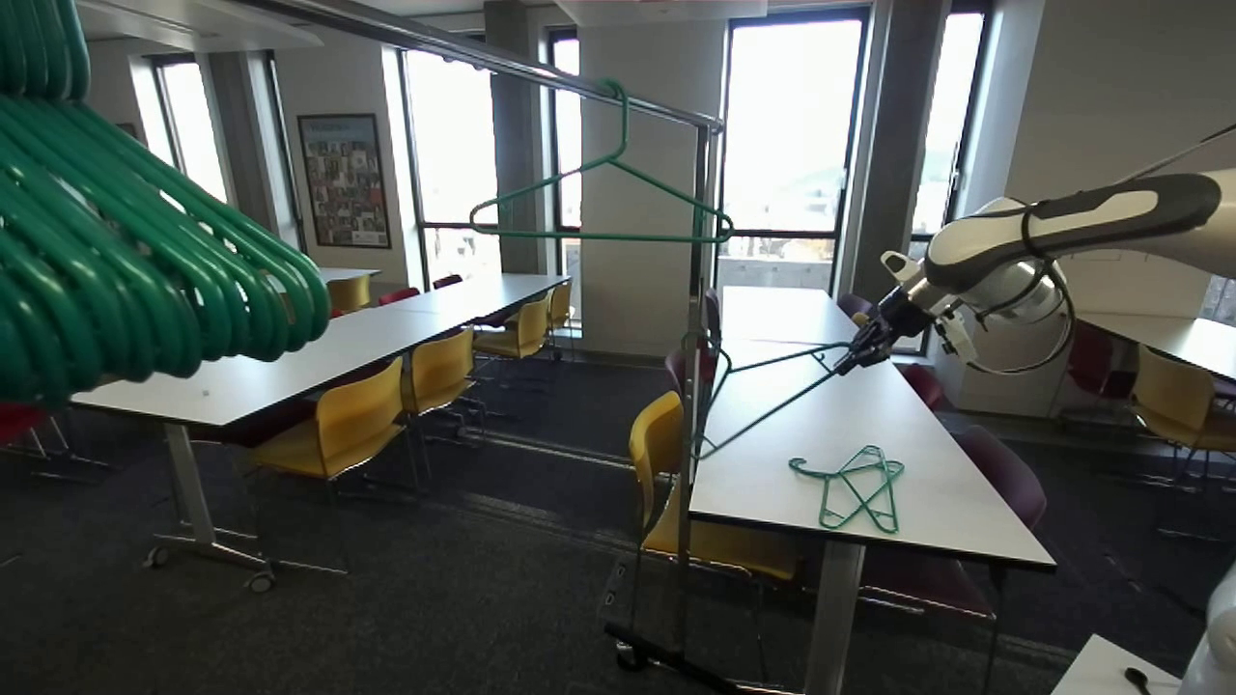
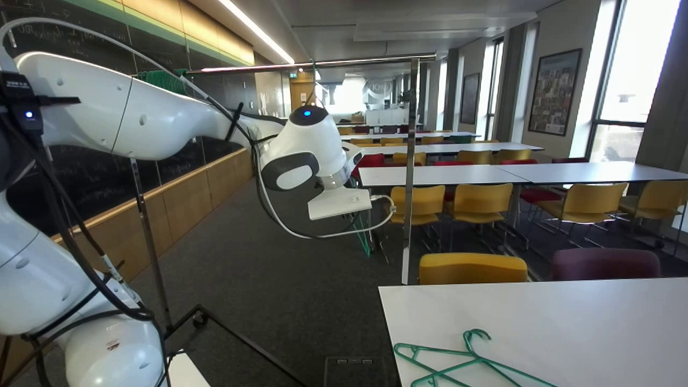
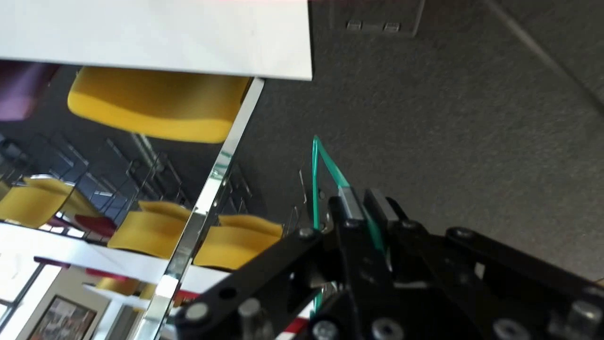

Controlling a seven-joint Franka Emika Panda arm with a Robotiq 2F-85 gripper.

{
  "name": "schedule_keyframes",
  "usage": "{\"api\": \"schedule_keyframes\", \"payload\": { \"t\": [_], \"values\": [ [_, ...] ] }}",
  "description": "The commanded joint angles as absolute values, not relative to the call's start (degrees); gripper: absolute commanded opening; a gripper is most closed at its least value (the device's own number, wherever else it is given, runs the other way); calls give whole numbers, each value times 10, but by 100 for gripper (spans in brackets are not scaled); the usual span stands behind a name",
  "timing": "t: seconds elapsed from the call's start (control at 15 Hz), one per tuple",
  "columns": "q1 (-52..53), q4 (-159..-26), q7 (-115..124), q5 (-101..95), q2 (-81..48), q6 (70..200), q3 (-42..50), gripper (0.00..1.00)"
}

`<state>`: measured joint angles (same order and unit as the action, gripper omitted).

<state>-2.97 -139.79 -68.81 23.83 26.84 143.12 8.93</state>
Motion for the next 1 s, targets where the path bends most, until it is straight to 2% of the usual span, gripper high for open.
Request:
{"api": "schedule_keyframes", "payload": {
  "t": [0.0, 0.6, 0.93],
  "values": [
    [-75, -1366, -589, 77, 288, 1357, 57, 2],
    [-85, -1333, -570, -261, 268, 1402, 63, 2],
    [-124, -1320, -538, -448, 193, 1531, 65, 2]
  ]
}}
